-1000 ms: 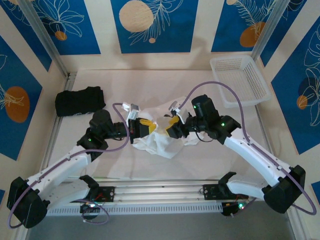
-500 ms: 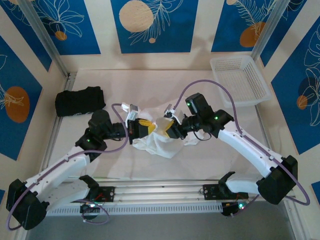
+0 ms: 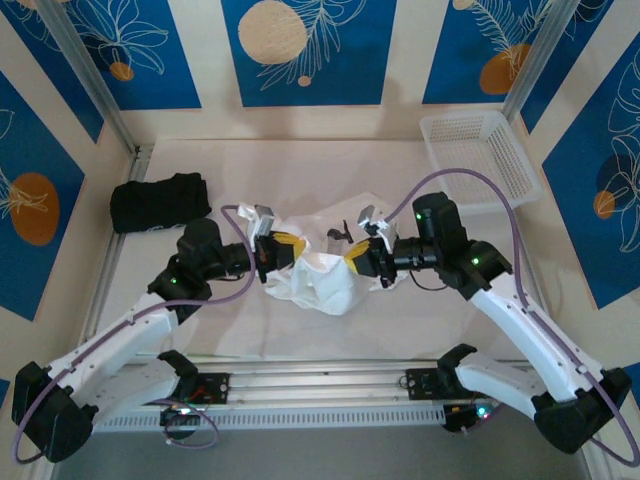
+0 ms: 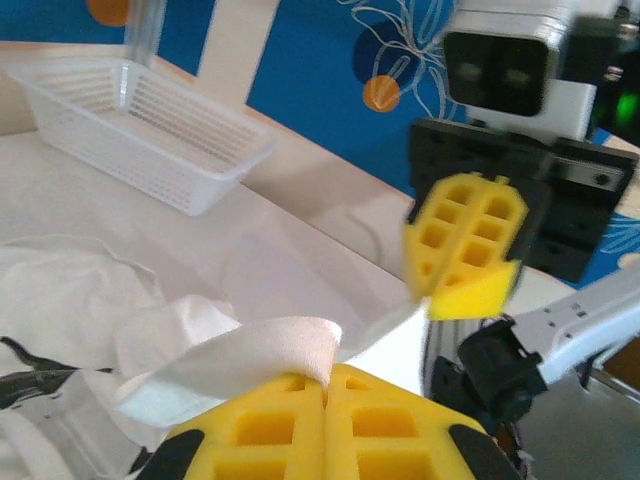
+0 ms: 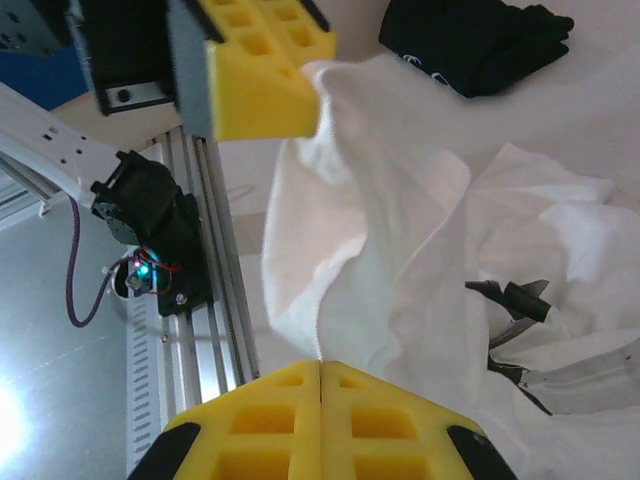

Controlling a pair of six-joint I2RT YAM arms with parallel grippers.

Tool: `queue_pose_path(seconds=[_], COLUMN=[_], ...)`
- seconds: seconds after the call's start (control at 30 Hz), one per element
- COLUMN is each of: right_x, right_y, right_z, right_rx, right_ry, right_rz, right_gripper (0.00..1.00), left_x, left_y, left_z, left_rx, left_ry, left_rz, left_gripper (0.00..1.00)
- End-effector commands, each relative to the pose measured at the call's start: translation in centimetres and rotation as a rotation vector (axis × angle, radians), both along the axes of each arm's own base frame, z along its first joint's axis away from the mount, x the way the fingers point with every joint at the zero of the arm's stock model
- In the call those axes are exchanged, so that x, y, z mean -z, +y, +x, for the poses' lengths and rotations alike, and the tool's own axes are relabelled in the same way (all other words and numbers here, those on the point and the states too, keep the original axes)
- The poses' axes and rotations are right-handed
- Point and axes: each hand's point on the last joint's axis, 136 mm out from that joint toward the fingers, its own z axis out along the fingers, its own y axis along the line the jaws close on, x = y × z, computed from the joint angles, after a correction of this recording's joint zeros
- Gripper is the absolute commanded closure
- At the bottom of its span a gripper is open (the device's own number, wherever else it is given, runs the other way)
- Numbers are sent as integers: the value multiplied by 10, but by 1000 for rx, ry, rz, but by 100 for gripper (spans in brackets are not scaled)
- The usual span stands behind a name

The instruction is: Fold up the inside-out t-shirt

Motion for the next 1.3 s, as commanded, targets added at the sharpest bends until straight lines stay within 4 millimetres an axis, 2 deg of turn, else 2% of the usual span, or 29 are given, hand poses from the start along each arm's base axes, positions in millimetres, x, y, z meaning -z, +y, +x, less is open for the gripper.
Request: queue_pose_path(seconds=[0.0,0.23,0.47,0.53,0.6,0.7,0.87,1.0,1.1,1.27], right_x=[2,13,21,20,17,9,-3,13,25,44], right_y=[1,0,10,11,12,8,-3,-1,9,17], right_z=[-12,-19,-23,-22,-19,-11,14,22,16,13], right_rx=[-40,-32,-53,-50,-37,15,150,175,136,146], right_ry=[18,28,42,42,39,22,27,73,99,81], right_rz=[48,95,93,85,82,88,116,61,34,-46], right_gripper=[100,100,100,94,81,68,55,50,43,39], left_x=[-20,-31,-36,-38,-39,-38,-32,-31,-31,-30], left_y=[11,30,18,16,14,11,10,13,13,13], left_z=[14,29,10,4,-3,-14,-26,-27,-27,-25], left_rx=[-95,-189,-44,-3,41,103,158,150,147,137], left_ry=[-27,-8,-43,-54,-64,-73,-94,-107,-106,-98], left_rz=[-36,-127,-168,-173,-172,-163,-137,-132,-127,-125], left_gripper=[100,100,100,100,100,100,100,100,100,100])
